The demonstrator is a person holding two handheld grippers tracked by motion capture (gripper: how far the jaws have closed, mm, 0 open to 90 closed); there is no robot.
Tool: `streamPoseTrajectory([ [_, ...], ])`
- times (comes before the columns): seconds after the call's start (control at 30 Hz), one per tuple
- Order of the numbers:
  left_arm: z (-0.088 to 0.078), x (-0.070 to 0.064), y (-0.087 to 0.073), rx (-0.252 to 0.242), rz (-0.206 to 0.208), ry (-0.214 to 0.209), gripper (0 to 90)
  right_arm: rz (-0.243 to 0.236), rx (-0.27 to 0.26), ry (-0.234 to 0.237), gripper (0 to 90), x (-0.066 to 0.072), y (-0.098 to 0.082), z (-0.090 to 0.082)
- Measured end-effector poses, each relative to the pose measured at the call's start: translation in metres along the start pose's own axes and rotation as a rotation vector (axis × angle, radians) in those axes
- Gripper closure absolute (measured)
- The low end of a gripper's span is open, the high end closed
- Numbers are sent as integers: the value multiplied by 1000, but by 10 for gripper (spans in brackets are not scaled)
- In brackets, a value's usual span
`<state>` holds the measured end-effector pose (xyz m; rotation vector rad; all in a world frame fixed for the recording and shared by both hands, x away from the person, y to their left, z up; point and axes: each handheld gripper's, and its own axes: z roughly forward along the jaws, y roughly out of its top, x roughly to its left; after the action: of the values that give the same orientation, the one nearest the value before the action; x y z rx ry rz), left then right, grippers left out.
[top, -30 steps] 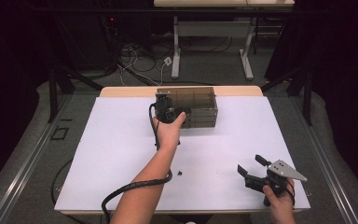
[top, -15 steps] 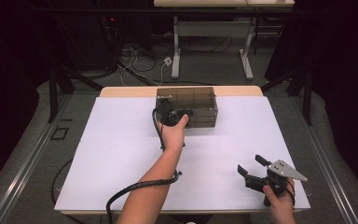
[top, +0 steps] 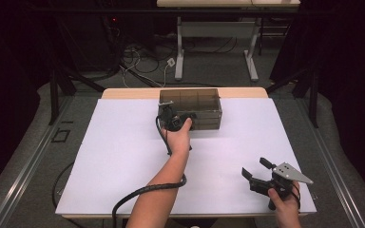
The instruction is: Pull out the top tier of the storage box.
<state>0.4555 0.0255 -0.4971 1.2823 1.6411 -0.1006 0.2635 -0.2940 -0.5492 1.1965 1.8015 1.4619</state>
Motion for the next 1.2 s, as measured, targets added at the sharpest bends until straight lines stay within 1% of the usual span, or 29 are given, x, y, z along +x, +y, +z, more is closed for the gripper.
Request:
streamPoseTrajectory([
  [0.03, 0, 0, -1, -4, 2, 0, 603, 0, 3, -1, 147, 0, 0, 0],
  [0.07, 0, 0, -1, -10, -8, 1, 605, 0, 3, -1, 148, 0, 0, 0],
  [0.1, 0, 1, -2, -19, -14, -8, 606, 0, 4, -3, 148, 0, 0, 0],
  [0.2, 1, 3, -6, -27, -37, -26, 611, 3, 1, 0, 147, 0, 0, 0],
  [0.3, 1, 4, -9, -20, -44, -26, 615, 1, 0, 0, 147, 0, 0, 0],
  [0.37, 1, 4, -11, -25, -45, -34, 615, -1, 0, -1, 147, 0, 0, 0],
  [0.5, 2, 4, -13, -18, -53, -46, 615, 3, 2, -1, 148, 0, 0, 0],
  [0.57, 3, 3, -14, -22, -62, -44, 615, 0, 4, -3, 147, 0, 0, 0],
  [0.6, 3, 3, -14, -17, -60, -45, 615, 0, 2, -2, 147, 0, 0, 0],
  [0.8, 7, 3, -16, -23, -64, -50, 615, 1, 3, 1, 148, 0, 0, 0],
  [0.9, 10, 4, -16, -22, -63, -44, 616, 3, 1, 1, 147, 0, 0, 0],
  [1.0, 14, 5, -16, -23, -73, -48, 618, 6, 2, 2, 147, 0, 0, -1],
  [1.13, 17, 5, -16, -37, -71, -50, 618, 6, 6, 1, 147, 0, 0, -1],
  [1.2, 18, 5, -16, -35, -68, -46, 620, 8, 5, 1, 148, 0, 0, -1],
])
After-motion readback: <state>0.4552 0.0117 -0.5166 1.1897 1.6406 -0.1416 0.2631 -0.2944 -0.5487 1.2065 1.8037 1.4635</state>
